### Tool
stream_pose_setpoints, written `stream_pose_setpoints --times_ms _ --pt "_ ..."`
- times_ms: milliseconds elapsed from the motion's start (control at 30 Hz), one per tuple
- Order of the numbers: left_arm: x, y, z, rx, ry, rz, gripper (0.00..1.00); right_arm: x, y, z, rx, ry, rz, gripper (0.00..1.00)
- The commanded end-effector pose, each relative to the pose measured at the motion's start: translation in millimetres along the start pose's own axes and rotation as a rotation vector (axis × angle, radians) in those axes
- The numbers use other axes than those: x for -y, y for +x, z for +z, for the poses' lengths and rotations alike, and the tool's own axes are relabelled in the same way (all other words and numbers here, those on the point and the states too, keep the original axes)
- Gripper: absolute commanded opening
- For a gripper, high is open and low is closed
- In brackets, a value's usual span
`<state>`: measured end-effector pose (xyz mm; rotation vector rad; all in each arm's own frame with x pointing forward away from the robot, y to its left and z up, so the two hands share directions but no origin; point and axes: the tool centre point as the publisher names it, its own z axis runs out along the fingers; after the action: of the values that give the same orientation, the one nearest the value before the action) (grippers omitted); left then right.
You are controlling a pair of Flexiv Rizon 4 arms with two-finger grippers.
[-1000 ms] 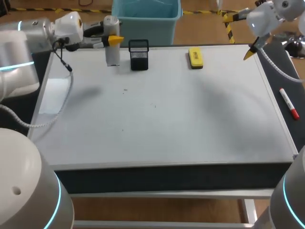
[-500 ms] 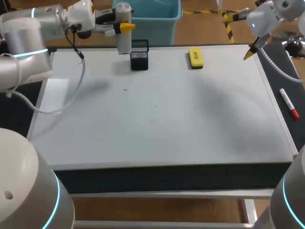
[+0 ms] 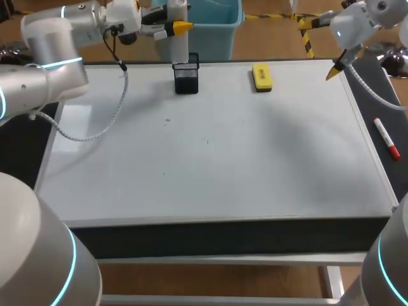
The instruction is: Pick up the inspection probe, press it on each red-marked spot on the whiteboard one by one, put down the probe, pick up the eraser, and wipe off all the red marks.
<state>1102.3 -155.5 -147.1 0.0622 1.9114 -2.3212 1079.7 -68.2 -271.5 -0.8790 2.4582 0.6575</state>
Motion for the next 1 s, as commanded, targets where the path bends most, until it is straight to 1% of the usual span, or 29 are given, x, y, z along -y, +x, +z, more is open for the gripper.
stream_pose_setpoints --times_ms 33,400,667,733,767,1000 --pt "-10.2 -19.1 2.4 -0.105 0.022 -0.011 0.00 0.5 -0.6 -0.4 -0.005 0.001 -0.002 1.00" --pt "-24.2 -38.9 8.9 -0.141 0.036 -0.020 0.00 0.5 -0.6 -0.4 -0.005 0.001 -0.002 1.00" --pt "-37.2 -42.4 9.7 -0.156 0.025 -0.030 0.00 0.5 -0.6 -0.4 -0.005 0.001 -0.002 1.00" --pt "-40.3 -42.4 9.6 -0.156 0.002 -0.026 0.00 0.5 -0.6 -0.4 -0.005 0.001 -0.002 1.00" --pt "-41.8 -42.2 9.6 -0.161 0.013 -0.033 0.00 0.5 -0.6 -0.4 -0.005 0.001 -0.002 1.00" --pt "-53.6 -41.2 6.7 -0.161 0.018 -0.048 0.00 0.5 -0.6 -0.4 -0.005 0.001 -0.002 1.00"
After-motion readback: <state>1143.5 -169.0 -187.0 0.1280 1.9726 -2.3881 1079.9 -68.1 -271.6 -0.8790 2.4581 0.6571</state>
